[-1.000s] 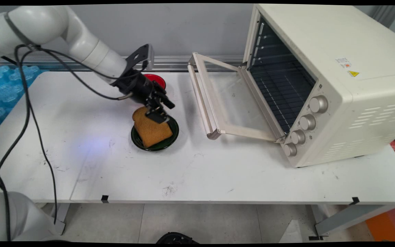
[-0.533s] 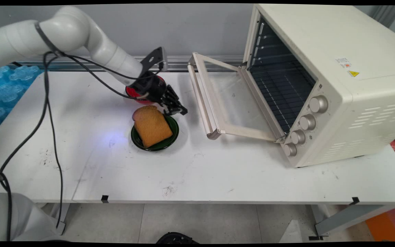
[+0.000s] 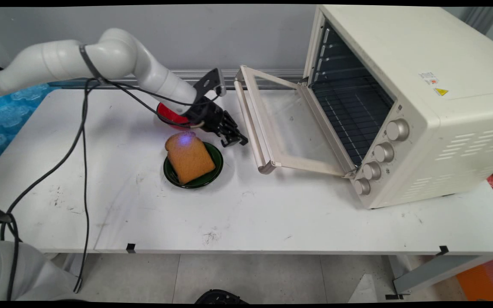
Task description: Close the oven
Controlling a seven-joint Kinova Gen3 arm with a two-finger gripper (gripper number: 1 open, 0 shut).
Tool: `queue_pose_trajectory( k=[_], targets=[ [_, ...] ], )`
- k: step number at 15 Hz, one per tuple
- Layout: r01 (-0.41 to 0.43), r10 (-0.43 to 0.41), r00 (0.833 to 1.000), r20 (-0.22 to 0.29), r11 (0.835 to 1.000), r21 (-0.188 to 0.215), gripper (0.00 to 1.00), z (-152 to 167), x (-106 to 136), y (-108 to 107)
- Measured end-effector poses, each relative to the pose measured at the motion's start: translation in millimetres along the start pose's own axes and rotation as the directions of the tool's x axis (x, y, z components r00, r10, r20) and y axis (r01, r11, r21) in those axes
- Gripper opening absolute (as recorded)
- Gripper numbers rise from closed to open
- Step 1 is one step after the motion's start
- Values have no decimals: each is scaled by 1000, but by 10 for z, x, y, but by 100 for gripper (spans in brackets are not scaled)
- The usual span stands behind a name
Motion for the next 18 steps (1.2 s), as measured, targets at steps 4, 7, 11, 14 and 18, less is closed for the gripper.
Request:
queue_pose_trajectory(
  k=[4, 7, 11, 14, 18],
  targets=[
    [1, -1, 1000, -22, 1000, 0, 0, 203, 40, -65],
    [3, -3, 999, -40, 1000, 1, 0, 298, 110, -110],
    [4, -4, 998, -62, 1000, 5, 0, 328, 241, -165],
    [9, -8, 997, -77, 1000, 13, 0, 287, 385, -213],
    [26, -24, 996, -91, 999, 20, 0, 198, 593, -255]
  ],
)
